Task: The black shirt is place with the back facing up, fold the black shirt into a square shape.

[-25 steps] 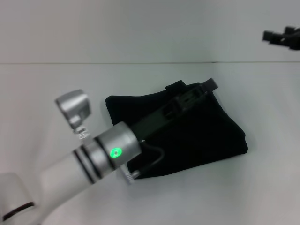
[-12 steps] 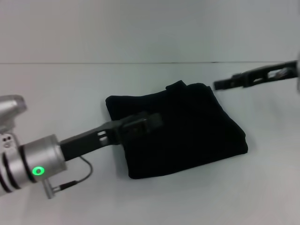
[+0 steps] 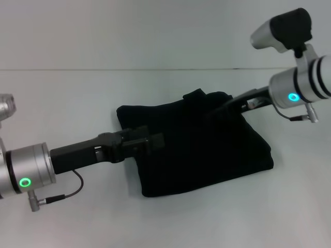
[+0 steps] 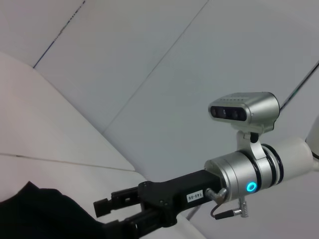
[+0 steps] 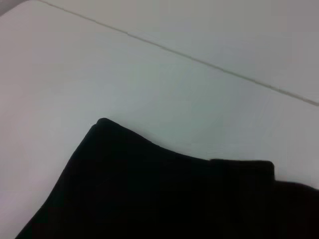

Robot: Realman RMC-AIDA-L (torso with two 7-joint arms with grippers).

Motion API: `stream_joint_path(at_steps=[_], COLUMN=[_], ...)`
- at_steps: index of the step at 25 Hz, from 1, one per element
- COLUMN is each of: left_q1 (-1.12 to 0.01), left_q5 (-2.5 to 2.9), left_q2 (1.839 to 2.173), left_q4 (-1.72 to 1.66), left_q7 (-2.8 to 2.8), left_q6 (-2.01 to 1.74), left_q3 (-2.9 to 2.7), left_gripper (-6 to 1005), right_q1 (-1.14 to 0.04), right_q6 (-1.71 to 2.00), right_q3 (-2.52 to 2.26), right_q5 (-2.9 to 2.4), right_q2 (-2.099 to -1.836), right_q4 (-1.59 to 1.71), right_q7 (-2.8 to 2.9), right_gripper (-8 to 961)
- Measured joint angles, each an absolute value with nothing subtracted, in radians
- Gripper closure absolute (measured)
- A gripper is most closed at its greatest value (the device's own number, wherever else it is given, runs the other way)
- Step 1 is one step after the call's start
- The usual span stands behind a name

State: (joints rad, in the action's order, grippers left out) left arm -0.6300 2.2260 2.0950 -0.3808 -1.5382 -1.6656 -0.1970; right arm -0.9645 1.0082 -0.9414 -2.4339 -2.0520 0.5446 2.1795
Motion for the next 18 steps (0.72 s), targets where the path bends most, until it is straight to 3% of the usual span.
stream_joint_path(at_steps=[7,12,15,18], left_q1=[-0.63,-0.63,-0.626,-0.623], left_q5=[2.222,2.219,2.219,2.219], left_q2=[2.092,2.092,2.092,2.094], left_q4=[-0.379,-0.376,-0.376,-0.377], left_q7=[-1.543,-1.559,-1.568,-1.572], left_q6=[-1.658,-1.65,-1.642,-1.633], left_q3=[-0.189,-0.189,-0.19,-0.191], left_gripper=[100,101,101,102], right_q1=[-0.992,-0.993,-0.996,-0.993], right_q6=[0.921,0.854,0.846,0.847], right_q3=[-0.955,-0.958,-0.979,-0.994], right_q5=[-2.441,-2.439,-2.439,-2.436], right_q2=[-2.057,-2.06,-2.067,-2.077], right_q4=[0.487,0.439,0.429,0.437], right_q7=[2.18,2.173,2.164,2.16], right_gripper=[71,169,376,441])
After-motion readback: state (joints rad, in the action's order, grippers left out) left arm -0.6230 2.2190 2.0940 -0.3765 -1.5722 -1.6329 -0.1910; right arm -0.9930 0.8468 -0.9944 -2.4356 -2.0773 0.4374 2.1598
